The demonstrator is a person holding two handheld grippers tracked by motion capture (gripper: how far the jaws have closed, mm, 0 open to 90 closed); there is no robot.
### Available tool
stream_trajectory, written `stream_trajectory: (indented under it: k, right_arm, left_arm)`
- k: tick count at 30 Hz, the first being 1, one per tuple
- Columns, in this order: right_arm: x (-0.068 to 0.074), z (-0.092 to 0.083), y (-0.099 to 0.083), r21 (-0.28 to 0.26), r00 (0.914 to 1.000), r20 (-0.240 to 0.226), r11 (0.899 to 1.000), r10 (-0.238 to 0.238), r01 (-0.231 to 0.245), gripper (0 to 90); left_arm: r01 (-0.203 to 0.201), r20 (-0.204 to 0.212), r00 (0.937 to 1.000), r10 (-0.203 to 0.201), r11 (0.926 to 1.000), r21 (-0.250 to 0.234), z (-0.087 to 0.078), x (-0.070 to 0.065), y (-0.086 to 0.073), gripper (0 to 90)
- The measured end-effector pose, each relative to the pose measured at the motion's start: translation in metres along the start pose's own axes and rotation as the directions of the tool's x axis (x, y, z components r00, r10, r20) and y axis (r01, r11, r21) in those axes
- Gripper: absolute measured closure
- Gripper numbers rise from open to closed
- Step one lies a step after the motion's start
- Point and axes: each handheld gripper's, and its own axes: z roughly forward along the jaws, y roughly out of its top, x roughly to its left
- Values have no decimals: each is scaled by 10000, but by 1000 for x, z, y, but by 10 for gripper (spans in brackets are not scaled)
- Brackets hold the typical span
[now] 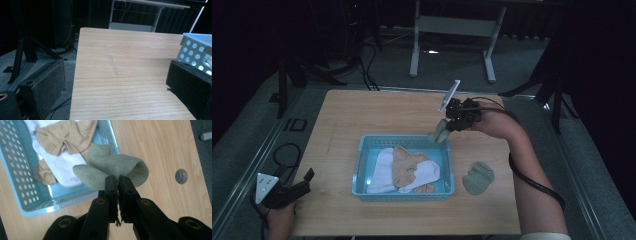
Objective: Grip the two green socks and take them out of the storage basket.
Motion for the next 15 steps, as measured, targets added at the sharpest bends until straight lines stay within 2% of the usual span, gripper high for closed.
stream_trajectory:
  k: [8, 15]
  right_arm:
    - [-13, -6, -28, 14, 9978, 197, 9979, 641, -641, 859]
    - [-22, -3, -59, 115, 9919, 311, 9923, 1228, -1232, 859]
  left_arm:
    - [-23, -19, 10000, 23, 10000, 24, 0, 0, 0, 25]
    - [-30, -23, 10000, 31, 10000, 39, 0, 0, 0, 25]
